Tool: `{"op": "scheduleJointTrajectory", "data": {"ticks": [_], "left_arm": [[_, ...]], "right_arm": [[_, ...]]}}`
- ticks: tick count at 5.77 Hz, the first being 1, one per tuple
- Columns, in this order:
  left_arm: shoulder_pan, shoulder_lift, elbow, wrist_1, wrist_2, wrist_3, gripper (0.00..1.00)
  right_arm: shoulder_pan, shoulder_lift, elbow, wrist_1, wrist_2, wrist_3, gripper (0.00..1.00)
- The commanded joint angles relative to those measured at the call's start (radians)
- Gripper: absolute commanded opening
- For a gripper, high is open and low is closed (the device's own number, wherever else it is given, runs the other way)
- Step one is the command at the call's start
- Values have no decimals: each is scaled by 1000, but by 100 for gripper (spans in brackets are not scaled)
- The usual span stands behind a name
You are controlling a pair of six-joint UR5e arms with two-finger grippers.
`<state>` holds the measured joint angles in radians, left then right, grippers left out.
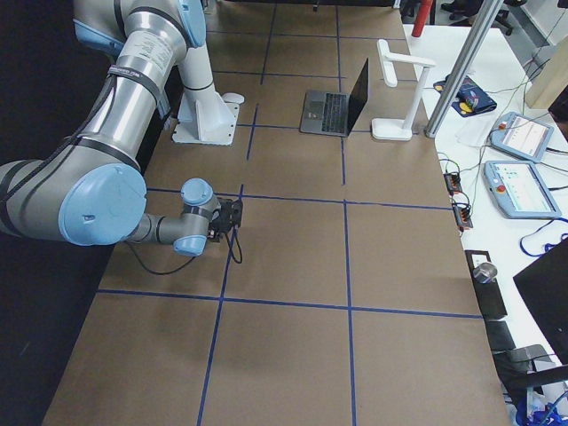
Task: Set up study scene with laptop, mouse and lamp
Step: 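Reach the right gripper down and grasp the black mouse pad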
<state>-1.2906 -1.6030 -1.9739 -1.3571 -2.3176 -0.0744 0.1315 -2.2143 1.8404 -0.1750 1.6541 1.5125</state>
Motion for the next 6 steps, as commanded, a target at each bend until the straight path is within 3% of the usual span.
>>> {"op": "scheduleJointTrajectory", "data": {"ticks": [1, 2, 5, 6], "left_arm": [[-4, 0, -5, 1, -2, -1, 100], [-4, 2, -5, 1, -2, -1, 100], [-12, 0, -5, 4, -2, -1, 100], [-12, 0, -6, 4, -2, -1, 100]], "right_arm": [[-12, 2, 0, 0, -5, 0, 27], [-16, 4, 0, 0, -5, 0, 2], [-9, 2, 52, 0, -45, -9, 0], [67, 39, 78, 2, -43, -9, 0]]}}
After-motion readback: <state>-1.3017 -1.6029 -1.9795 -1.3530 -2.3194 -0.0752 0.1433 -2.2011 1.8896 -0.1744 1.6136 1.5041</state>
